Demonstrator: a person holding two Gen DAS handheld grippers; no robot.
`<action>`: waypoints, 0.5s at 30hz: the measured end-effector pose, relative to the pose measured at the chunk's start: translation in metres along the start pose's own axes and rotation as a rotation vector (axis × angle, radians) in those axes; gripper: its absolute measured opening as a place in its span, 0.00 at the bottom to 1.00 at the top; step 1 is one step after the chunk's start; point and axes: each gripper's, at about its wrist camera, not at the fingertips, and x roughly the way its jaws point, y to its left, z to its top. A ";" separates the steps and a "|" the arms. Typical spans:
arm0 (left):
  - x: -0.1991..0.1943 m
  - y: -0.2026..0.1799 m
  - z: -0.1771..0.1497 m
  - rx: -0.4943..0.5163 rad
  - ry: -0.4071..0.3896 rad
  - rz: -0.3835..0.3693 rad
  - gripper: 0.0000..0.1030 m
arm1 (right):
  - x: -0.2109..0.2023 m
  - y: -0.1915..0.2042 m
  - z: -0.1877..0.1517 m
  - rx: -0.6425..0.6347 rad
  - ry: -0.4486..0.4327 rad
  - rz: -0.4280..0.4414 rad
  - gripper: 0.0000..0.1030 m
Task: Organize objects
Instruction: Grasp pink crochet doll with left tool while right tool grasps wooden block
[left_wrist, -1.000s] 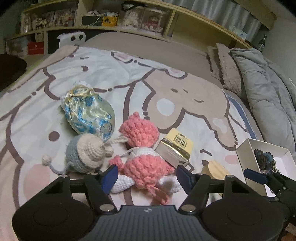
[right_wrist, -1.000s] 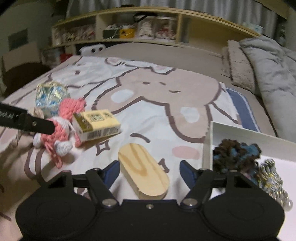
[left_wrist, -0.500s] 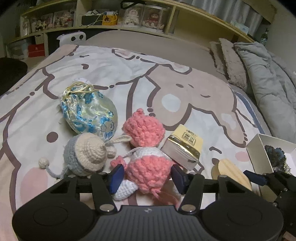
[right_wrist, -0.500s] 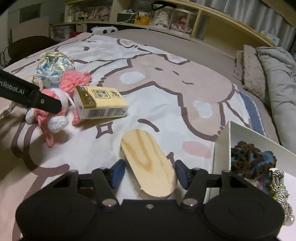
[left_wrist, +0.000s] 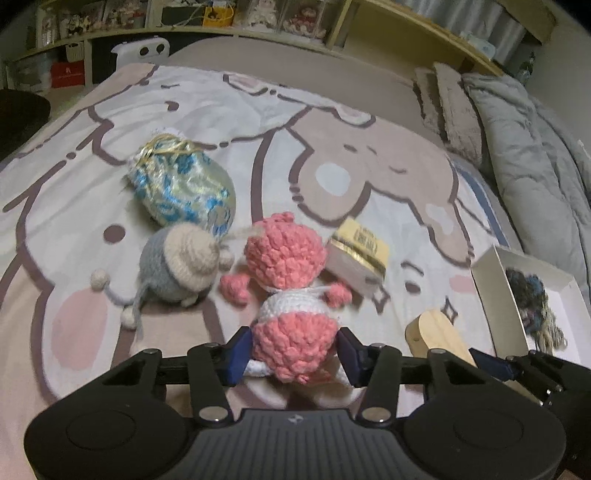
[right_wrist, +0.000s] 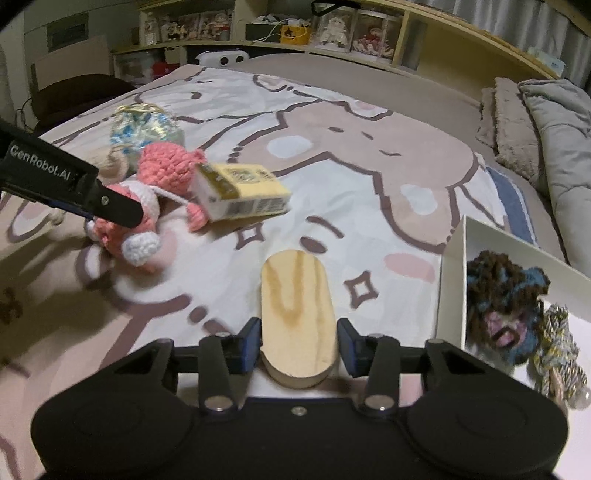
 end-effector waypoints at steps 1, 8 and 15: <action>-0.003 0.000 -0.003 0.007 0.015 0.001 0.49 | -0.004 0.001 -0.002 0.006 0.004 0.010 0.44; -0.025 -0.002 -0.024 0.045 0.093 0.013 0.49 | -0.030 0.019 -0.011 -0.058 0.006 0.074 0.44; -0.042 -0.006 -0.042 0.066 0.146 0.011 0.51 | -0.052 0.043 -0.021 -0.203 0.018 0.217 0.44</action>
